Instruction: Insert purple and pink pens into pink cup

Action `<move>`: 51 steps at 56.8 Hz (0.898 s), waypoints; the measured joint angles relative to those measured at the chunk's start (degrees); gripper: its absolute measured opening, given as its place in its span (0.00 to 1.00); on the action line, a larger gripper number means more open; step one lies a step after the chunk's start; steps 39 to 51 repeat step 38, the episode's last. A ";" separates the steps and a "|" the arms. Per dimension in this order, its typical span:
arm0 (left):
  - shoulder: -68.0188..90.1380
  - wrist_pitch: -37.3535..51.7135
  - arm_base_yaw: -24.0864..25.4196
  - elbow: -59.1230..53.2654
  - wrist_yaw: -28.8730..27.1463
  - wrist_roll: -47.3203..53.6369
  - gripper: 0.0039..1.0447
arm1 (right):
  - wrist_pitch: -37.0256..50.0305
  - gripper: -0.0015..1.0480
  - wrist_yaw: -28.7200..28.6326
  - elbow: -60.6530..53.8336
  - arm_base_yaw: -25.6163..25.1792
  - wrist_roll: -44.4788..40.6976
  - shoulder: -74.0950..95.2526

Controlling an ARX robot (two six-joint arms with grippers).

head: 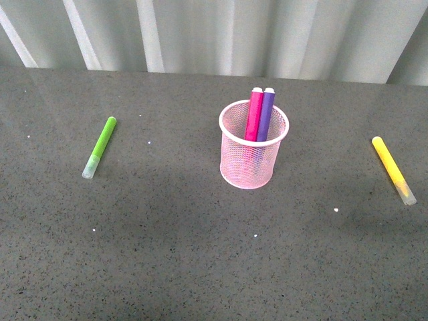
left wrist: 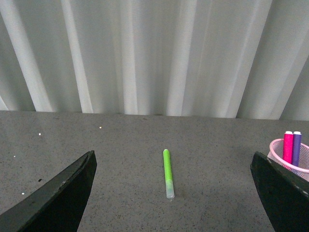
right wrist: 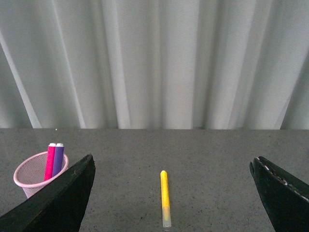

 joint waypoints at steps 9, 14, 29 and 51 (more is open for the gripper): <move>-0.02 0.00 0.00 0.00 0.00 0.00 0.94 | 0.00 0.93 -0.02 0.00 0.00 0.00 0.00; -0.02 0.00 0.00 0.00 0.00 0.00 0.94 | 0.00 0.93 -0.02 0.00 0.00 0.00 0.00; -0.02 0.00 0.00 0.00 0.00 0.00 0.94 | 0.00 0.93 0.00 0.00 0.00 0.00 0.00; -0.02 0.00 0.00 0.00 0.00 0.00 0.94 | 0.00 0.93 0.00 0.00 0.00 0.00 0.00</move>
